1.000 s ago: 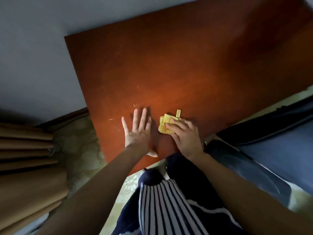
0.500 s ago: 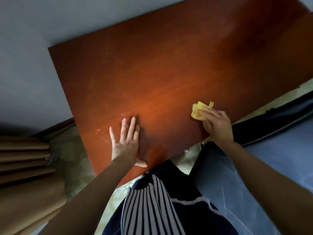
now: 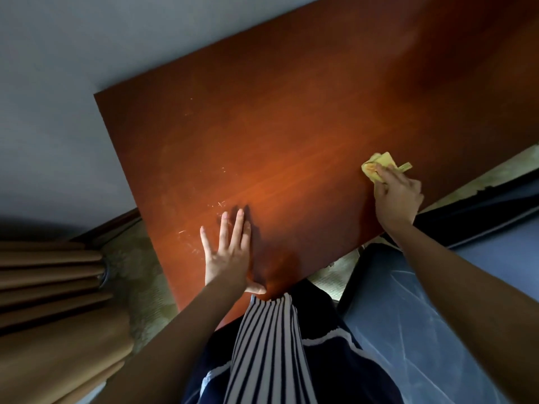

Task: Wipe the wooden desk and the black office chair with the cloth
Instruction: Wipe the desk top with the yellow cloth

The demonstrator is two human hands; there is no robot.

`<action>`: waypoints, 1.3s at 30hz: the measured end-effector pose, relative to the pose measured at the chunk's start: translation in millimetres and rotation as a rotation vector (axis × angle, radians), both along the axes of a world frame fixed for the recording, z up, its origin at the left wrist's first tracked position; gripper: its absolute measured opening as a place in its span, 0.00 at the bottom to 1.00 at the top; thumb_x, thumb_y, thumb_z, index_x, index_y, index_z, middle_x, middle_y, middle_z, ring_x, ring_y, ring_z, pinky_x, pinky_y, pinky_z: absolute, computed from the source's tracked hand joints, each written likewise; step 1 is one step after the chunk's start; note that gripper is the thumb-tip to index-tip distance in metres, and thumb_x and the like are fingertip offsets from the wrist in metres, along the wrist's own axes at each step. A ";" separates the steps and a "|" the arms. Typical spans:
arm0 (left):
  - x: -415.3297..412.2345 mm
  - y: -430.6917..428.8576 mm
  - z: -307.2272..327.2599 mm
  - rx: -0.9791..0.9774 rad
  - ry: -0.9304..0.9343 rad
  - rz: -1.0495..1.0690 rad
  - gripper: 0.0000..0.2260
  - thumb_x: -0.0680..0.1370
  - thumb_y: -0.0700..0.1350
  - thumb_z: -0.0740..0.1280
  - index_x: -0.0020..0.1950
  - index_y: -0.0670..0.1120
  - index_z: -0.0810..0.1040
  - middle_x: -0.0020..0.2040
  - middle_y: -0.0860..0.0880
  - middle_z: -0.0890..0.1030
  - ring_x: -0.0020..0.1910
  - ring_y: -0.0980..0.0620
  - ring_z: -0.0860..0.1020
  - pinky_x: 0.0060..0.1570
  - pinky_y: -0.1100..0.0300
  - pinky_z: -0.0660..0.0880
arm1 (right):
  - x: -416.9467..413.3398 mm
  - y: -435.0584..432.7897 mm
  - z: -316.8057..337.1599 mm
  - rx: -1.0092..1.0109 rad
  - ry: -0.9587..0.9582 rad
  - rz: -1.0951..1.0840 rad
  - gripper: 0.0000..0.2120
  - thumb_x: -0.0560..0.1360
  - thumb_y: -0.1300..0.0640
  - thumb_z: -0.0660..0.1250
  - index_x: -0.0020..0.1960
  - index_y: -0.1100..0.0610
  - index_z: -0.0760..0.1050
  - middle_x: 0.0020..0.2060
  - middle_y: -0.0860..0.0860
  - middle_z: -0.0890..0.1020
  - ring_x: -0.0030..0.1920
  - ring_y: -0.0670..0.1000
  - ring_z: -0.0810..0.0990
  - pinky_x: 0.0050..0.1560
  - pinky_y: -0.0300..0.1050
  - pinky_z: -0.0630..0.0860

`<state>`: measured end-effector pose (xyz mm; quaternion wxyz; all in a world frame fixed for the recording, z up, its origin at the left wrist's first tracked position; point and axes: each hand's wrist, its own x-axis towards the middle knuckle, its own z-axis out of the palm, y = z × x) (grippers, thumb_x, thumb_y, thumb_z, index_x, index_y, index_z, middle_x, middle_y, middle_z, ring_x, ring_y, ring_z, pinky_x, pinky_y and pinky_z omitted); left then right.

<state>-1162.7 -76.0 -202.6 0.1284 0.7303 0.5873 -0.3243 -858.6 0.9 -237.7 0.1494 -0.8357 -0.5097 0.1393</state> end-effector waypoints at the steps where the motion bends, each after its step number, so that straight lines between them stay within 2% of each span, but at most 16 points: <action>1: -1.0 0.6 0.1 0.003 -0.010 -0.007 0.64 0.61 0.75 0.65 0.69 0.41 0.24 0.72 0.44 0.24 0.73 0.40 0.28 0.66 0.30 0.37 | -4.1 -7.2 0.3 -0.006 -0.005 0.025 0.18 0.79 0.57 0.62 0.68 0.47 0.72 0.70 0.48 0.71 0.64 0.60 0.66 0.60 0.56 0.64; 9: -43.4 -14.7 0.5 0.054 -0.148 -0.163 0.61 0.61 0.75 0.65 0.69 0.48 0.23 0.72 0.44 0.23 0.70 0.40 0.25 0.65 0.30 0.36 | -81.8 -76.2 2.9 -0.058 -0.061 0.005 0.19 0.80 0.56 0.61 0.69 0.45 0.70 0.69 0.48 0.70 0.62 0.59 0.67 0.58 0.55 0.65; 17: -122.7 -61.1 1.3 0.064 -0.132 -0.097 0.65 0.60 0.75 0.65 0.74 0.41 0.28 0.75 0.38 0.31 0.75 0.37 0.35 0.69 0.33 0.43 | -197.1 -143.2 -3.4 0.033 -0.054 0.078 0.17 0.78 0.58 0.63 0.65 0.46 0.75 0.66 0.49 0.75 0.59 0.60 0.69 0.57 0.55 0.65; 19: -139.2 -72.1 -2.4 0.042 -0.113 -0.064 0.66 0.59 0.76 0.64 0.74 0.39 0.28 0.75 0.37 0.31 0.75 0.36 0.36 0.69 0.34 0.44 | -223.3 -159.2 -4.7 0.058 -0.037 0.133 0.17 0.76 0.59 0.65 0.63 0.47 0.77 0.64 0.49 0.77 0.56 0.60 0.71 0.55 0.56 0.67; 22: -156.0 -84.2 -5.6 -0.004 -0.107 -0.023 0.65 0.60 0.76 0.64 0.73 0.38 0.29 0.75 0.38 0.31 0.75 0.37 0.36 0.69 0.34 0.43 | -261.0 -181.8 -6.0 0.126 -0.065 0.286 0.18 0.70 0.60 0.71 0.58 0.48 0.80 0.56 0.50 0.81 0.48 0.61 0.76 0.46 0.56 0.73; 26: -163.0 -94.1 -5.6 -0.084 -0.182 0.048 0.61 0.65 0.71 0.67 0.73 0.39 0.28 0.74 0.44 0.27 0.75 0.40 0.34 0.69 0.35 0.39 | -299.4 -200.6 -3.6 0.163 -0.086 0.462 0.16 0.68 0.51 0.68 0.55 0.45 0.80 0.52 0.46 0.82 0.47 0.56 0.77 0.41 0.51 0.73; 30: -167.7 -100.4 -5.0 -0.112 -0.258 0.128 0.58 0.68 0.66 0.69 0.75 0.43 0.29 0.74 0.48 0.26 0.75 0.43 0.34 0.70 0.36 0.39 | -312.5 -207.1 -7.2 0.193 -0.138 0.753 0.15 0.72 0.47 0.62 0.56 0.43 0.79 0.53 0.44 0.81 0.50 0.51 0.70 0.41 0.48 0.73; 31: -168.6 -101.8 -5.1 -0.113 -0.277 0.156 0.57 0.68 0.66 0.69 0.75 0.43 0.29 0.74 0.49 0.26 0.75 0.43 0.34 0.70 0.37 0.39 | -310.2 -206.8 -8.3 0.208 -0.145 0.810 0.14 0.71 0.48 0.65 0.56 0.44 0.79 0.54 0.44 0.82 0.50 0.50 0.69 0.40 0.47 0.72; 33: -168.0 -103.8 -5.2 -0.109 -0.308 0.203 0.58 0.68 0.65 0.69 0.75 0.44 0.29 0.74 0.50 0.26 0.75 0.43 0.34 0.71 0.37 0.39 | -302.1 -204.7 -10.1 0.228 -0.142 0.911 0.20 0.65 0.49 0.76 0.56 0.44 0.80 0.54 0.44 0.82 0.50 0.51 0.70 0.39 0.46 0.72; 35: -164.1 -105.4 -5.0 -0.109 -0.333 0.246 0.59 0.68 0.64 0.70 0.74 0.44 0.28 0.73 0.51 0.26 0.75 0.44 0.32 0.71 0.39 0.38 | -289.0 -202.1 -10.9 0.222 -0.176 1.020 0.22 0.63 0.50 0.76 0.57 0.43 0.79 0.54 0.43 0.82 0.50 0.51 0.75 0.39 0.44 0.72; 37: -157.6 -107.0 -4.7 -0.111 -0.368 0.289 0.58 0.68 0.63 0.71 0.74 0.45 0.28 0.74 0.52 0.26 0.74 0.45 0.32 0.72 0.40 0.37 | -268.7 -196.6 -12.8 0.217 -0.226 1.044 0.20 0.66 0.52 0.72 0.58 0.43 0.79 0.56 0.44 0.82 0.49 0.52 0.78 0.39 0.44 0.72; 39: -151.6 -108.6 -5.6 -0.108 -0.398 0.325 0.58 0.68 0.62 0.72 0.74 0.46 0.28 0.74 0.52 0.28 0.75 0.46 0.32 0.72 0.42 0.37 | -246.0 -190.7 -15.0 0.218 -0.216 0.951 0.20 0.67 0.53 0.69 0.59 0.44 0.79 0.57 0.44 0.81 0.49 0.53 0.76 0.39 0.47 0.73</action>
